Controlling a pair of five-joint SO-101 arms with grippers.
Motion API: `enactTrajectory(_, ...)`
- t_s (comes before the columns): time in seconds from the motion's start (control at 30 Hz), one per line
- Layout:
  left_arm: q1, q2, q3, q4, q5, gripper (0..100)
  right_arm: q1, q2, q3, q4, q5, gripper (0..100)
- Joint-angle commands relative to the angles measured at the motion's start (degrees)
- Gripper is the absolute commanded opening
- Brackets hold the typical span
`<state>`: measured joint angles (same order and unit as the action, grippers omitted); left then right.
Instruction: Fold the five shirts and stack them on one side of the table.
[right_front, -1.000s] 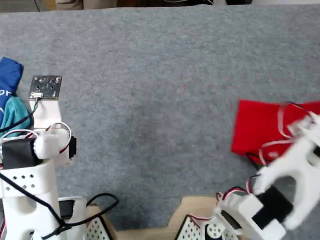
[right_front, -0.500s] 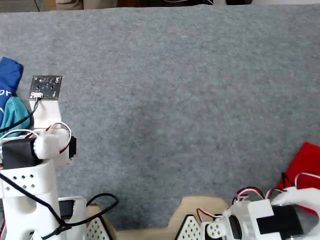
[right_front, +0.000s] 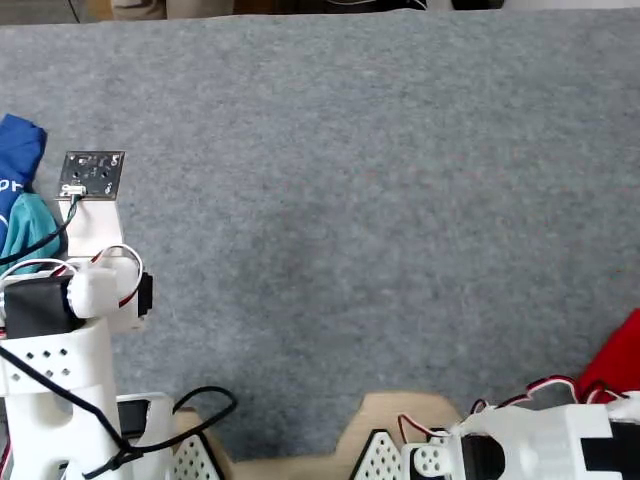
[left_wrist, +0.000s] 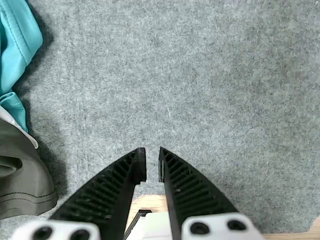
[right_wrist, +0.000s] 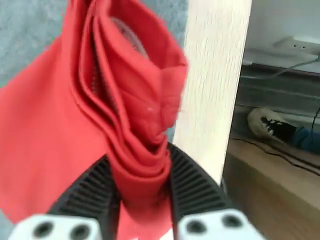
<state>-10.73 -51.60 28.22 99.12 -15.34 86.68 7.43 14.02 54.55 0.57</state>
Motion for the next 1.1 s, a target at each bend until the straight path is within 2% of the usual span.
enactTrajectory(0.0, -0.18, -0.92, -2.20, 0.44, -0.35, 6, 1.71, -0.13, -3.65, 7.65, 1.58, 21.9)
enactTrajectory(0.1, -0.26, -0.92, -2.29, 0.44, -0.35, 6, 1.80, -0.22, -4.44, 13.80, 1.67, 36.1)
enactTrajectory(0.17, -0.35, -0.92, -2.29, 0.44, -0.35, 6, 1.80, -0.66, -4.44, 16.97, 1.41, 41.4)
enactTrajectory(0.37, -0.44, -0.92, -2.11, 0.35, -2.73, 6, 1.10, -9.10, -4.44, 22.95, 1.23, 38.2)
enactTrajectory(0.53, -0.53, -0.92, -2.55, 0.00, -2.73, 6, -5.85, -19.56, -4.44, 29.63, 1.14, 30.6)
enactTrajectory(0.63, -1.85, -0.92, -2.55, 0.00, -2.46, 6, -14.55, -25.10, -4.26, 33.58, 1.14, 19.2)
enactTrajectory(0.77, -11.08, -0.31, -4.66, -0.09, -2.73, 6, -31.69, -30.73, -4.44, 36.31, 1.67, 3.1)
enactTrajectory(0.93, -27.69, 1.27, -8.88, -0.44, -7.56, 6, -56.22, -34.68, -4.53, 35.87, 1.23, 3.7)
enactTrajectory(1.07, -41.76, 9.71, -15.47, -3.25, -10.02, 8, -75.03, -34.77, -4.88, 32.44, 1.49, 3.7)
